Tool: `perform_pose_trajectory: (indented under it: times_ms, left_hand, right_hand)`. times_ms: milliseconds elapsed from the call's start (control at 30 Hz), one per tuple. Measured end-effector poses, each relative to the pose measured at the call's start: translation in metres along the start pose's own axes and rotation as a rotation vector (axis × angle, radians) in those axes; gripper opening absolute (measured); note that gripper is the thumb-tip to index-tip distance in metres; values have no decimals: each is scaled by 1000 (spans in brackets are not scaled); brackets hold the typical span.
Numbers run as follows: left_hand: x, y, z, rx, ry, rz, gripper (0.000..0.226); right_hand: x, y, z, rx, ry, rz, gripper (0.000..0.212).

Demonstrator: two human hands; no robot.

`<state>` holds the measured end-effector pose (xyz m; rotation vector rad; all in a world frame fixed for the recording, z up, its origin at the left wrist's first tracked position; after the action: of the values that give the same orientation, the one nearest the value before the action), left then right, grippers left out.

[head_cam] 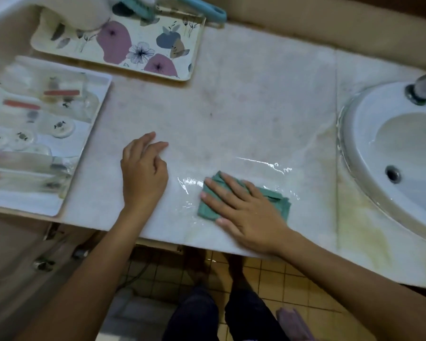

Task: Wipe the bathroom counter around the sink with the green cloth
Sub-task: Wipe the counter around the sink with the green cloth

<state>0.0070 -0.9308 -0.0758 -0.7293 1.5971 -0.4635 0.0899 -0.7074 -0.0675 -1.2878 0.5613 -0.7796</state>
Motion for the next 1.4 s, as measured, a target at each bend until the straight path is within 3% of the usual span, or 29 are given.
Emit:
perform_pose_trajectory:
  times_ms: [100, 233, 333, 433, 600, 767, 867, 967, 1067, 1133, 1233, 1400]
  left_hand:
    - [-4, 2, 1, -4, -13, 10, 40]
    - [-3, 1, -1, 6, -19, -13, 39]
    - [-3, 2, 0, 5, -12, -22, 38]
    - [-3, 2, 0, 8, -27, -8, 39]
    - [-1, -3, -1, -27, -65, 67, 36]
    - [-4, -4, 4, -36, -94, 66, 35]
    - [-5, -3, 6, -16, -84, 32, 32]
    - [-12, -1, 5, -13, -114, 6, 30]
    - [-36, 16, 3, -3, -63, 6, 29]
    - [-56, 37, -3, 52, 13, 64, 32]
    - [-76, 68, -21, 129, 66, 79, 39]
    - [-76, 88, -32, 140, 46, -84, 43]
  right_hand:
    - [-59, 3, 24, 12, 55, 42, 55]
    - [-120, -7, -19, -5, 425, -15, 55]
    - [-117, -18, -74, -68, 631, -86, 55]
    - [-65, -19, -110, -88, 577, -93, 57]
    - [41, -3, -60, -72, 214, -75, 57]
    - [22, 15, 40, 18, -8, 22, 56]
    - [-27, 17, 77, 49, 64, 48, 56]
    - [-59, 13, 86, 12, 398, -38, 56]
    - [-45, 13, 70, -58, 656, -145, 57]
    - [-29, 12, 51, -79, 657, -166, 57]
    - [-35, 6, 10, -101, 493, -123, 56]
    - [-106, -6, -54, -122, 461, -113, 54]
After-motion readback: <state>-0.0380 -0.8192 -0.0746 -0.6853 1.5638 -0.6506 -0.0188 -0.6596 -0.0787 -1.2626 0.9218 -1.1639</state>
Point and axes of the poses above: each hand's wrist, its own z-axis away from the middle knuckle, its own y-axis out of the palm, x = y × z, the point moved 4 cm from there along -z, towards the middle knuckle, and after that the axes turned 7 degrees about z, right-handed, at the moved point
